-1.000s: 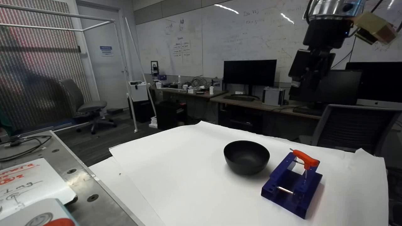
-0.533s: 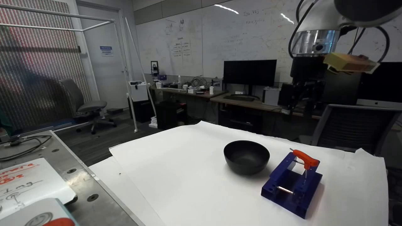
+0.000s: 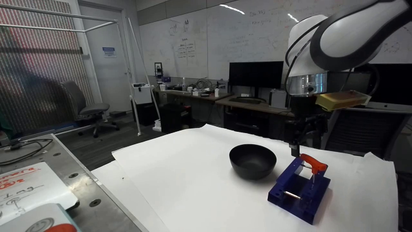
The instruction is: Pick up the orange object and put it in the bowl
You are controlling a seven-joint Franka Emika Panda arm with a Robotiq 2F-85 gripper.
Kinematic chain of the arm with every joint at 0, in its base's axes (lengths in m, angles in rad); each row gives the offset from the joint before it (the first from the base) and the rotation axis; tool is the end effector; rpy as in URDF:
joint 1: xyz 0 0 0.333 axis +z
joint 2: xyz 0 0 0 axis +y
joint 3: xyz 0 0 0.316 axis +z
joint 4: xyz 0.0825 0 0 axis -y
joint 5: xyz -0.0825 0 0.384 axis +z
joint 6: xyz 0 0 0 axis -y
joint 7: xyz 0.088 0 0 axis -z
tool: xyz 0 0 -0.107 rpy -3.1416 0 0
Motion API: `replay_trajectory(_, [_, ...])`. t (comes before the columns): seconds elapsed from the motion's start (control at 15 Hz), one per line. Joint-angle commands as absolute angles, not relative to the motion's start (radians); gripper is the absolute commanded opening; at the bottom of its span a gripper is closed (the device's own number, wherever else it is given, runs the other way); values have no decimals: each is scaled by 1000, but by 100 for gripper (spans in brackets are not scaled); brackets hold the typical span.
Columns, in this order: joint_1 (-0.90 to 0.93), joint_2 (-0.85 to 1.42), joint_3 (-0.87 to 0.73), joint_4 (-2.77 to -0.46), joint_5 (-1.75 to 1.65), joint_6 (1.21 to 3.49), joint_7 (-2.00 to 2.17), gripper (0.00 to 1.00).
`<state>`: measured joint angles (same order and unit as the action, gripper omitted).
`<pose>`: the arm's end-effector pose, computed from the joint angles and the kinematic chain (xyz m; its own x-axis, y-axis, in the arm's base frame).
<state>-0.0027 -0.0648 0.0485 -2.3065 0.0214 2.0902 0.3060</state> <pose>0.4842 0.0233 0.3605 0.9518 -0.2686 -0.1481 -0.2667 -0.9632 0.0325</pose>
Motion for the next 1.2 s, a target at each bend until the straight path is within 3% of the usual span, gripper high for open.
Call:
replay_trajectory(0.0, [7,-51,44,-2298,16,2064,313,74])
replay_trajectory(0.6, [25,-70,53,-2282,33,1937,276,5])
replay_trajectory(0.93, [43,-79,70,-2144,-5,1688,297,8])
replay_trajectory(1.13, [53,-98,80,-2057,-3,1709,297,8])
